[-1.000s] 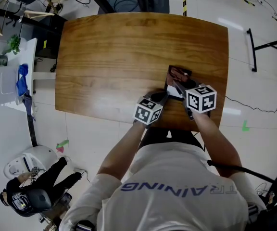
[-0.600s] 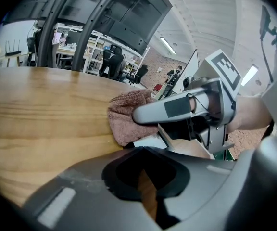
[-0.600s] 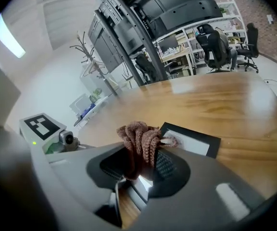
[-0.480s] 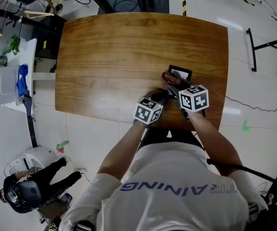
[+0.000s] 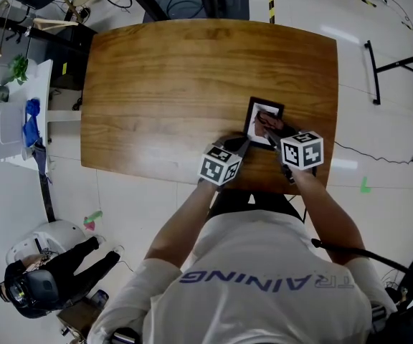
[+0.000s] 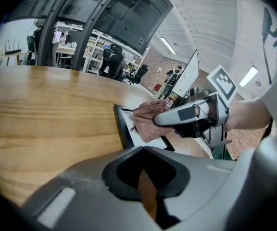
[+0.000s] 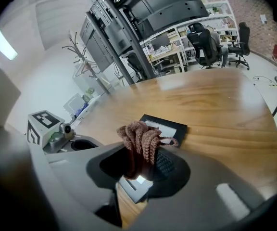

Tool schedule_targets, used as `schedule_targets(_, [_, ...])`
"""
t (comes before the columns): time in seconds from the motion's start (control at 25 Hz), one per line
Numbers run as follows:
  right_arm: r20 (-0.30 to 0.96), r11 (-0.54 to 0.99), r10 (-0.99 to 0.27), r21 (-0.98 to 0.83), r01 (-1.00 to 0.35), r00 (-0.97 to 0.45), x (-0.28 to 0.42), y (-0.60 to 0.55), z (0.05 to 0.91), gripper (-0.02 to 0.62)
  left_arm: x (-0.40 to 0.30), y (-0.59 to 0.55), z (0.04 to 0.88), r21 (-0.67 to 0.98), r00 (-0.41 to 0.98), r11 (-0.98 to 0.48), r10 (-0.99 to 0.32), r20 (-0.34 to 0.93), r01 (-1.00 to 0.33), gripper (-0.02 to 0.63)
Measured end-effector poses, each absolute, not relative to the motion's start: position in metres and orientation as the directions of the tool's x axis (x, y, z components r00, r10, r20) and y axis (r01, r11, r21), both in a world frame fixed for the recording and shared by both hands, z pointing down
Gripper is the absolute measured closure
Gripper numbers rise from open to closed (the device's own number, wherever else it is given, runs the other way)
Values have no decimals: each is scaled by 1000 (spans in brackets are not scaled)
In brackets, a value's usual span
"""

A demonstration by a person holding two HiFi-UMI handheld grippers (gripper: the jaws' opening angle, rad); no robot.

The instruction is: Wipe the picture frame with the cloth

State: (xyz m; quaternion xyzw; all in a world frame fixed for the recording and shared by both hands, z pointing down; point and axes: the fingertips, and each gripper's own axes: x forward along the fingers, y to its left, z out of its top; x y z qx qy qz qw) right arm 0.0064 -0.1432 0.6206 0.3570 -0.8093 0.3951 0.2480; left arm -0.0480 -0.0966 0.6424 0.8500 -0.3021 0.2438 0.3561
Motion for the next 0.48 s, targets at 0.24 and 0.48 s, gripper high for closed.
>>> schedule_targets(0.24, [679, 357, -415, -491, -795, -606, 36, -136, 618, 479, -49, -96, 640, 465, 702, -562, -334, 628, -684, 600])
schedule_targets(0.48, [676, 321, -439, -497, -806, -591, 56, -132, 616, 480, -50, -96, 641, 458, 699, -565, -339, 630, -687, 600])
